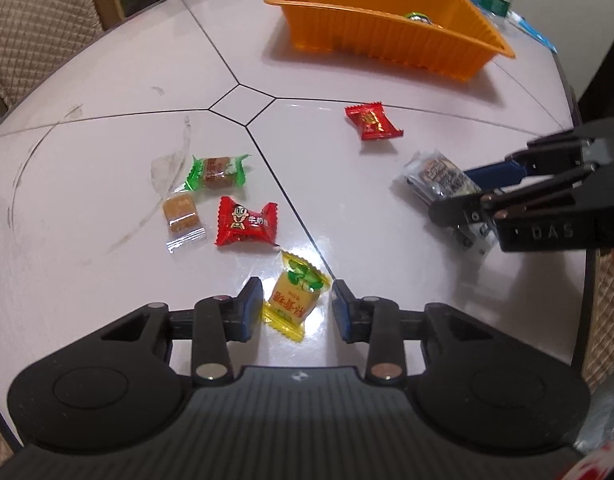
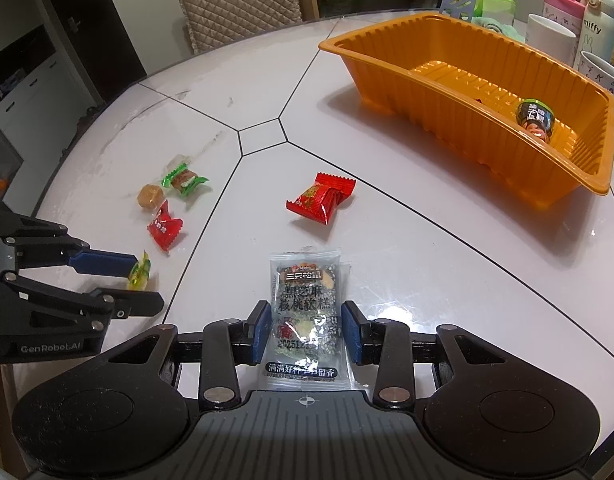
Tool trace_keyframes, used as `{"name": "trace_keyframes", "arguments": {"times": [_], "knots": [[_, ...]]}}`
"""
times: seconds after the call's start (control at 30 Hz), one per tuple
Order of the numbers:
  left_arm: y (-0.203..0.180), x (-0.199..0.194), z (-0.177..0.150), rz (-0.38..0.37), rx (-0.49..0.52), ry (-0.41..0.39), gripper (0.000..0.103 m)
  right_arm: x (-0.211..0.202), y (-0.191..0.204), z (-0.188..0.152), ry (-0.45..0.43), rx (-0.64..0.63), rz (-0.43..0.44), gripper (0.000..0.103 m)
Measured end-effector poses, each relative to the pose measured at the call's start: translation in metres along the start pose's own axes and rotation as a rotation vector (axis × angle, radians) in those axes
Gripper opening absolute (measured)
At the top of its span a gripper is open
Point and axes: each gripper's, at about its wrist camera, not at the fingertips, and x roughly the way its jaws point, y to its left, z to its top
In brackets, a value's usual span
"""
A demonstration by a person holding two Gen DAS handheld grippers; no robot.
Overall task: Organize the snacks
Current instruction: 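Grasp the clear nut packet with the right tool while the left tool grasps the yellow candy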
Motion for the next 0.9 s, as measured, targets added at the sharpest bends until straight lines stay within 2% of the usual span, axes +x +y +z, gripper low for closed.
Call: {"name": "trace_keyframes", "arguments": {"times": [0.1,0.2,0.37,0.53,0.63,0.8,0.9], "knots": [[0.0,-0.001,-0.001,-0.021,0.016,0.003,0.043,0.0,0.0,0.0,0.0,-0.002,-0.001,0.038],[-0.004,0.0,-0.003,-0.018,0.057,0.001,0.043,0.0,0.001,0.0,-0.002,-0.004,-0.003,0.038],[0.001,-0.001,-0.001,-0.012,0.024,-0.001,0.031,-0.001,0.001,-0.001,-0.003,-0.009,-0.003,0.038],[0.007,0.0,0.003,-0.03,-0.074,0.004,0.036,-0.001,0.001,-0.001,-0.003,-0.011,-0.003,0.038],[0.004,0.002,0.006,-0.014,-0.085,0.0,0.035,-0.001,0.001,-0.001,-0.003,-0.011,-0.004,0.038],[0.0,0.003,0.008,0.036,-0.065,-0.001,0.019,-0.001,0.002,-0.002,-0.005,-0.019,-0.002,0.038],[0.001,0.003,0.009,0.037,-0.091,0.002,0.018,-0.001,0.002,-0.002,-0.006,-0.03,-0.003,0.038]]}}
